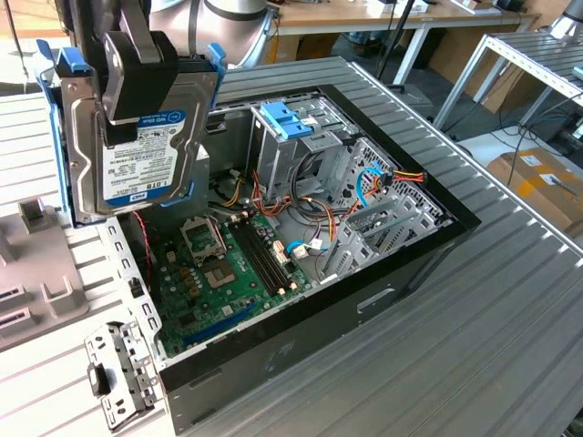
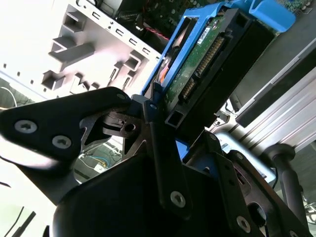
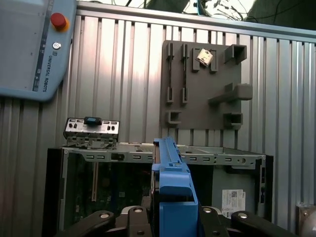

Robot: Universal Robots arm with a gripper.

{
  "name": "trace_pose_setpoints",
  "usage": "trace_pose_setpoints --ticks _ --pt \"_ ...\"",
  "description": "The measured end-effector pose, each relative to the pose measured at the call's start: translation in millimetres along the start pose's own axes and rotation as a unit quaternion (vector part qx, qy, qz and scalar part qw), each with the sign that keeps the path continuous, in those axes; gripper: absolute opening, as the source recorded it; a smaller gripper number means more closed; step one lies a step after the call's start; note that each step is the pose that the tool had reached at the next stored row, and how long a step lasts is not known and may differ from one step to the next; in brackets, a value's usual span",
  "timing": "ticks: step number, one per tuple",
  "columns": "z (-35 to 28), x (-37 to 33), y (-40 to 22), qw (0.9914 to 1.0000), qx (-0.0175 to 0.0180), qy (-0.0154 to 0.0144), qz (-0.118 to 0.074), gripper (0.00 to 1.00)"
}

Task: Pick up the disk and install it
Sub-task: 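Pick up the disk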

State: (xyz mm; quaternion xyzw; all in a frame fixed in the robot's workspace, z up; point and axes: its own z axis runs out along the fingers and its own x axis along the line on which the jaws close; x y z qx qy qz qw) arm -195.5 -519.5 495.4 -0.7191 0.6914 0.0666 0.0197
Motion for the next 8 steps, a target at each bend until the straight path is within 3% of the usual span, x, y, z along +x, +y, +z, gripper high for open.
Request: trace_pose_setpoints --ticks 3,8 --pt "-0.4 1.1 -4.4 1.00000 0.0000 0.0000 0.000 0.36" --pt "-1.3 3.4 -18.8 1.00000 0.0000 0.0000 0.000 0.36"
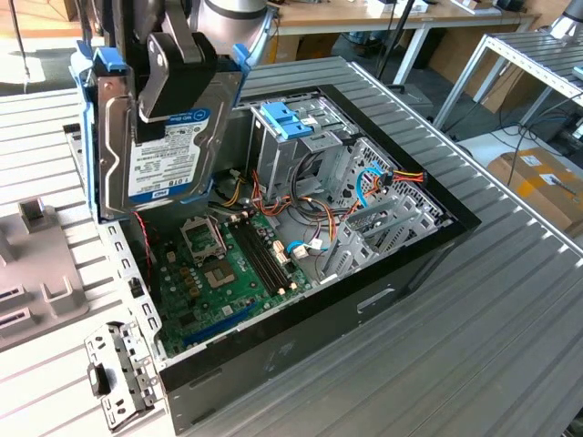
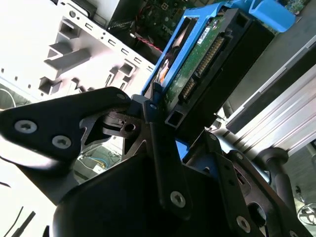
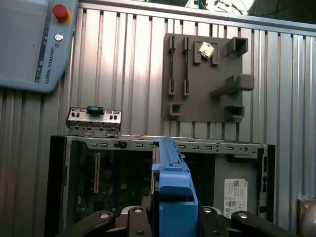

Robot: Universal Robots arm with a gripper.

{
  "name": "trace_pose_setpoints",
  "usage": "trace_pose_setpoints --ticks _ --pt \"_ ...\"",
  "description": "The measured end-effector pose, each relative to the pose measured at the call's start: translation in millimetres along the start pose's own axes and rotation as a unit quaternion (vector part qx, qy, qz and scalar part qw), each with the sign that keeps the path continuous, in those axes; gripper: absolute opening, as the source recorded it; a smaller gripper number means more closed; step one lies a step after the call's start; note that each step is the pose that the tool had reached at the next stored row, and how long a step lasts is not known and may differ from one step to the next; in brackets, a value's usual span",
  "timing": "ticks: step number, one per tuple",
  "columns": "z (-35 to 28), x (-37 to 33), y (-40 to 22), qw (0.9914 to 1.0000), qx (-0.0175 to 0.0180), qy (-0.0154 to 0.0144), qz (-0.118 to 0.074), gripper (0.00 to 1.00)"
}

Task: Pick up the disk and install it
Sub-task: 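Pick up the disk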

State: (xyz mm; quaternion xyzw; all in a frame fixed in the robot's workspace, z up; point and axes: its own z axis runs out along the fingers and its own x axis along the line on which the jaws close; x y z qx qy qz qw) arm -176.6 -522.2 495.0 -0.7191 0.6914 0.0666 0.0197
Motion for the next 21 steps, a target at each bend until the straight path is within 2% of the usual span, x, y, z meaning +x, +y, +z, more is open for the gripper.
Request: trace_pose_setpoints --ticks 10,11,12,21 --pt "-0.9 0.9 -15.9 1.00000 0.0000 0.0000 0.000 0.36" --pt "-1.5 1.5 -27.9 1.00000 0.0000 0.0000 0.000 0.36" --pt "-1.9 1.7 -34.1 1.00000 -0.0001 0.0001 0.000 0.36" --pt "-2.6 2.4 -48.1 1.00000 0.0000 0.0000 0.000 0.36"
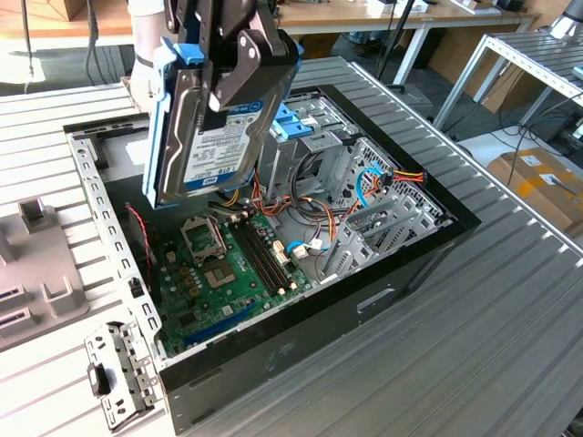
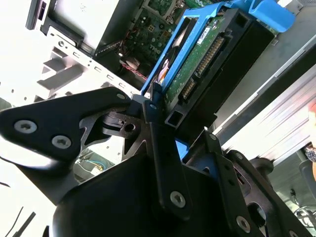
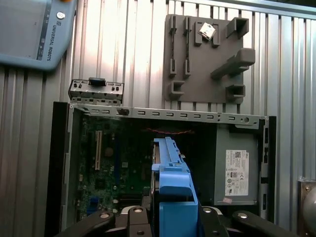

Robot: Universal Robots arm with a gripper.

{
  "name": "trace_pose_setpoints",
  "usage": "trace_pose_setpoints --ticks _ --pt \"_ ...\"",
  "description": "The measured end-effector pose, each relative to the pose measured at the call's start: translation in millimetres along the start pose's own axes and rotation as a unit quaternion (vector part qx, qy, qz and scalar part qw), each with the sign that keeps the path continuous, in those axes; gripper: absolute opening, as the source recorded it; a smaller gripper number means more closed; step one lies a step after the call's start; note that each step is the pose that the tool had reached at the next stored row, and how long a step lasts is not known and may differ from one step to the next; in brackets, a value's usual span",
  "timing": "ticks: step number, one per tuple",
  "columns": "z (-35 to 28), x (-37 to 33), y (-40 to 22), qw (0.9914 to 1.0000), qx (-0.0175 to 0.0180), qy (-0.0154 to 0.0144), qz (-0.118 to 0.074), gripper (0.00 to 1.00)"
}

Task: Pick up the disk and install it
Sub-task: 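Pick up the disk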

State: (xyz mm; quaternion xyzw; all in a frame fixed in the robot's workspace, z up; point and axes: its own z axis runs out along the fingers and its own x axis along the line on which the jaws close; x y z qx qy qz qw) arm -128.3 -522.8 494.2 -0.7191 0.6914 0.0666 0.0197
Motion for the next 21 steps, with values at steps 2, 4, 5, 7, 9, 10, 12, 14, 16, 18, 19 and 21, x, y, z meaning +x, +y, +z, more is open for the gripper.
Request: trace_pose_setpoints --ticks 2,4,5,7,9,10,12,14,16,18,19,21 --pt "-0.2 0.1 -2.9 1.00000 0.0000 0.0000 0.000 0.36" --pt "-0.4 0.4 -7.1 1.00000 0.0000 0.0000 0.000 0.36" --pt "-0.6 0.4 -9.5 1.00000 0.0000 0.0000 0.000 0.36" --pt "-0.7 0.6 -12.2 1.00000 0.0000 0.0000 0.000 0.36" --pt "-0.9 0.8 -16.1 1.00000 0.0000 0.0000 0.000 0.36" --pt "-1.0 0.9 -17.4 1.00000 0.0000 0.0000 0.000 0.36" --pt "-1.2 1.1 -21.4 1.00000 0.0000 0.0000 0.000 0.36" --pt "-1.5 1.4 -26.9 1.00000 0.0000 0.0000 0.000 0.36" --pt "-1.9 1.7 -32.9 1.00000 0.0000 0.0000 0.000 0.36" --pt "-2.1 1.9 -36.9 1.00000 0.0000 0.0000 0.000 0.36" --pt "-2.2 2.0 -38.9 1.00000 0.0000 0.0000 0.000 0.36" --pt "-2.6 2.2 -43.5 1.00000 0.0000 0.0001 0.000 0.36"
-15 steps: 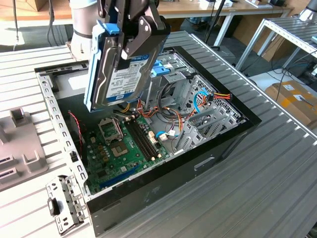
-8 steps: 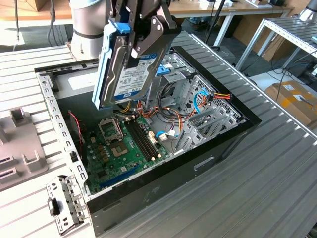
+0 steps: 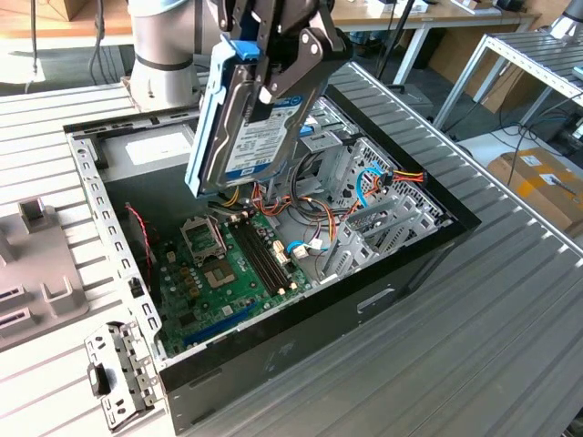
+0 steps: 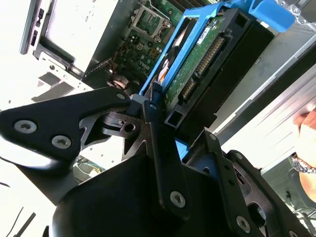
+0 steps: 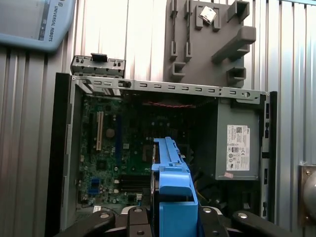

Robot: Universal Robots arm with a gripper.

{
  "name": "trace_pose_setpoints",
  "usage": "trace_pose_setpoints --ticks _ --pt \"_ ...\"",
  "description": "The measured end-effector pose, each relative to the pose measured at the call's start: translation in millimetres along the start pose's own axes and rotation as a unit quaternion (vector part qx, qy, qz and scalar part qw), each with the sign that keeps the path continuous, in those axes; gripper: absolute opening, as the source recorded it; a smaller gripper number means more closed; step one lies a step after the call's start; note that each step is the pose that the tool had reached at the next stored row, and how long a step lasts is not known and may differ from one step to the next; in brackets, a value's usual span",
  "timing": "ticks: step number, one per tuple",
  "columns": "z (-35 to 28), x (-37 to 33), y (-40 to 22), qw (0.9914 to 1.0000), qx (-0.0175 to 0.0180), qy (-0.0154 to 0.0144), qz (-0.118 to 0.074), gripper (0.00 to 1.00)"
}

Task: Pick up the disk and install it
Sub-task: 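Pick up the disk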

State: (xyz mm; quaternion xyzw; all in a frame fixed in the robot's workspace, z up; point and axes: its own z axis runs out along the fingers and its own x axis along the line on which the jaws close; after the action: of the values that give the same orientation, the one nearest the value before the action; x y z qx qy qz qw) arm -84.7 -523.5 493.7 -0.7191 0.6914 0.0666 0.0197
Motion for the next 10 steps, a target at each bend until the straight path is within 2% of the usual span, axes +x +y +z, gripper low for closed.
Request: trace_pose_setpoints --ticks 10 --pt "-1.4 1.3 -22.6 1.00000 0.0000 0.0000 0.000 0.36"
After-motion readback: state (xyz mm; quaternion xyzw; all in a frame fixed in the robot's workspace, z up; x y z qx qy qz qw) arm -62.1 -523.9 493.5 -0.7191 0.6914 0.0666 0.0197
